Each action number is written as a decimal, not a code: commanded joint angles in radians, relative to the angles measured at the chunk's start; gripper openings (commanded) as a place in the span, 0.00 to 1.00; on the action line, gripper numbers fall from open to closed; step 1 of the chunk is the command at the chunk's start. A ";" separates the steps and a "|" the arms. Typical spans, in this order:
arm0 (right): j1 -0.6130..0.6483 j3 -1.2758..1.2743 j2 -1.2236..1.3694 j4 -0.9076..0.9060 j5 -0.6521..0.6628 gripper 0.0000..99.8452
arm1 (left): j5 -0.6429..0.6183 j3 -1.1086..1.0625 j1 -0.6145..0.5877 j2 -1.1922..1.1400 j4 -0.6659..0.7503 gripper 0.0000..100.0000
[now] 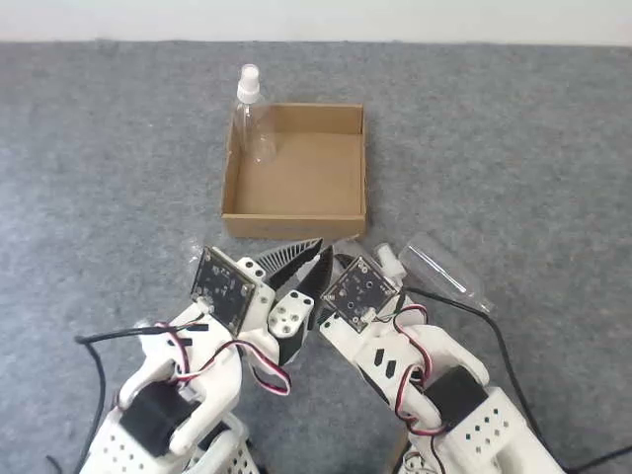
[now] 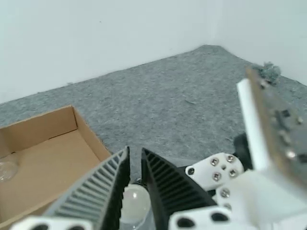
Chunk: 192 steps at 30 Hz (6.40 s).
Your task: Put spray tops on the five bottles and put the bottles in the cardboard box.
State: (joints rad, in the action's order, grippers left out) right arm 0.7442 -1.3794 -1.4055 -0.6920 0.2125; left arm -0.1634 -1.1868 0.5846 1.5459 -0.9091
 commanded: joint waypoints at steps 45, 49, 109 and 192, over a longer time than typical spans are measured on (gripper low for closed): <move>-0.007 0.012 0.002 -0.007 0.041 0.01 | 0.012 0.156 -0.155 0.009 -0.029 0.08; -0.007 0.012 0.002 -0.010 0.041 0.01 | 0.012 0.162 -0.201 0.009 -0.077 0.08; 0.058 -0.048 -0.318 -0.188 0.144 0.01 | 0.193 0.147 -0.608 0.008 -0.158 0.08; -0.058 1.026 1.107 0.305 0.049 0.01 | 0.069 -0.289 -1.013 0.008 0.114 0.08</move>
State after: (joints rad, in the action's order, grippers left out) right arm 0.7165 -0.4649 -0.3284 -0.4296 0.3337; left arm -0.0913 -1.4753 -0.4219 1.5351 -0.8355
